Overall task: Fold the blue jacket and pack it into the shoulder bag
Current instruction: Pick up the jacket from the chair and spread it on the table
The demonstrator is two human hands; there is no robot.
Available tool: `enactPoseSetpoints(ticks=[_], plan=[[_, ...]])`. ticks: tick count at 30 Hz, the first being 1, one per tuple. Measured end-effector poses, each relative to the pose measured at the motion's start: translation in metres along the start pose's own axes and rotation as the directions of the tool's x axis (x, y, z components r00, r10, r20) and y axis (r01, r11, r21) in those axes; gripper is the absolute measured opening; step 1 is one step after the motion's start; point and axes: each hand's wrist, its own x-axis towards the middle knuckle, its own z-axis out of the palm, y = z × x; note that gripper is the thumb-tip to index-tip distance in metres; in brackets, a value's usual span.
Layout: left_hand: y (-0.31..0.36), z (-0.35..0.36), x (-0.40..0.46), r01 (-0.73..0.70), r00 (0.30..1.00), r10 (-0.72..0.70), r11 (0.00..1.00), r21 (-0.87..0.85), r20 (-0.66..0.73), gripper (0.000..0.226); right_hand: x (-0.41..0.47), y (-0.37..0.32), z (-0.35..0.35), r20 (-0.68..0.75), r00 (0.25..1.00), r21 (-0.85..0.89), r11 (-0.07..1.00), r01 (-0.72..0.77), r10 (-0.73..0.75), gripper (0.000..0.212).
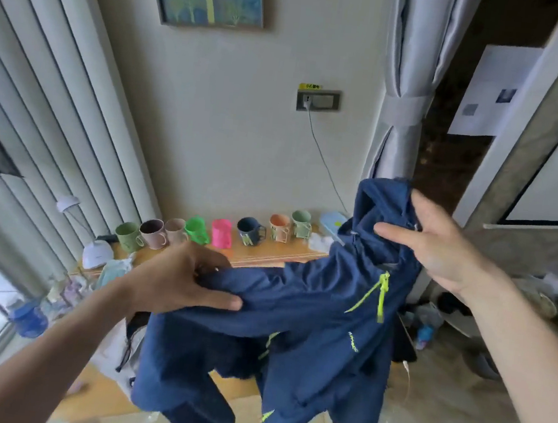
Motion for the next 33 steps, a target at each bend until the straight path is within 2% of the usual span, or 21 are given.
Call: enactPoseSetpoints(ticks=[2,5,6,9,10,12,14,17,20,23,25,27,28,30,32,33], plan=[[-0.006,-0.014,0.007,0.079,0.993,-0.078,0.997,-0.006,0.087,0.049,0.03,-0.004,-0.009,-0.026,0.999,0.031,0.999,0.028,-0.027,0.053],[0.006,-0.057,0.03,0.159,0.987,-0.156,0.982,-0.104,0.035,0.024,0.091,-0.028,-0.026,-0.058,0.987,0.148,0.976,0.158,-0.151,0.053],[0.011,-0.075,0.04,0.182,0.983,-0.185,0.972,-0.147,-0.009,0.025,0.114,-0.036,-0.032,-0.077,0.978,0.182,0.962,0.204,-0.193,0.05],[0.008,-0.114,0.085,0.208,0.955,-0.246,0.954,-0.217,-0.164,0.058,0.195,-0.041,-0.046,-0.103,0.956,0.248,0.924,0.292,-0.274,0.043],[-0.002,-0.121,0.104,0.241,0.938,-0.287,0.942,-0.232,-0.192,0.053,0.224,-0.034,-0.045,-0.1,0.957,0.258,0.922,0.288,-0.271,0.041],[-0.037,-0.122,0.143,0.367,0.891,-0.419,0.89,-0.271,-0.172,0.02,0.287,-0.006,-0.036,-0.054,0.978,0.272,0.939,0.21,-0.203,0.039],[-0.089,-0.104,0.175,0.503,0.83,-0.543,0.827,-0.252,-0.127,0.005,0.344,0.048,-0.021,0.026,0.999,0.258,0.965,0.036,-0.044,0.042],[-0.173,-0.05,0.209,0.635,0.74,-0.656,0.754,-0.165,-0.147,0.009,0.398,0.153,0.003,0.049,0.96,0.156,0.947,-0.28,0.276,0.026],[-0.246,0.013,0.233,0.712,0.691,-0.71,0.701,-0.043,-0.135,0.023,0.411,0.24,0.021,-0.017,0.875,0.081,0.873,-0.48,0.483,0.012],[-0.295,0.054,0.252,0.723,0.684,-0.717,0.691,-0.001,-0.135,0.024,0.418,0.309,0.024,-0.089,0.852,-0.049,0.852,-0.521,0.516,0.038],[-0.314,0.07,0.264,0.717,0.693,-0.709,0.696,0.029,-0.127,0.009,0.421,0.337,0.026,-0.088,0.861,-0.193,0.84,-0.508,0.5,0.031],[-0.327,0.082,0.273,0.703,0.711,-0.697,0.705,0.095,-0.095,0.011,0.426,0.356,0.03,-0.111,0.848,-0.252,0.811,-0.529,0.518,0.013],[-0.337,0.089,0.278,0.694,0.72,-0.691,0.713,0.102,-0.073,0.017,0.43,0.363,0.033,-0.129,0.846,-0.251,0.809,-0.532,0.517,0.018],[-0.354,0.099,0.284,0.692,0.72,-0.693,0.713,0.111,-0.031,0.024,0.439,0.374,0.043,-0.187,0.826,-0.139,0.818,-0.559,0.532,0.05],[-0.369,0.106,0.29,0.701,0.711,-0.702,0.702,0.124,-0.045,0.018,0.446,0.377,0.056,-0.263,0.789,0.026,0.822,-0.569,0.555,0.063],[-0.371,0.107,0.293,0.705,0.708,-0.703,0.698,0.123,-0.07,0.015,0.447,0.378,0.062,-0.266,0.795,0.082,0.834,-0.545,0.546,0.066]])
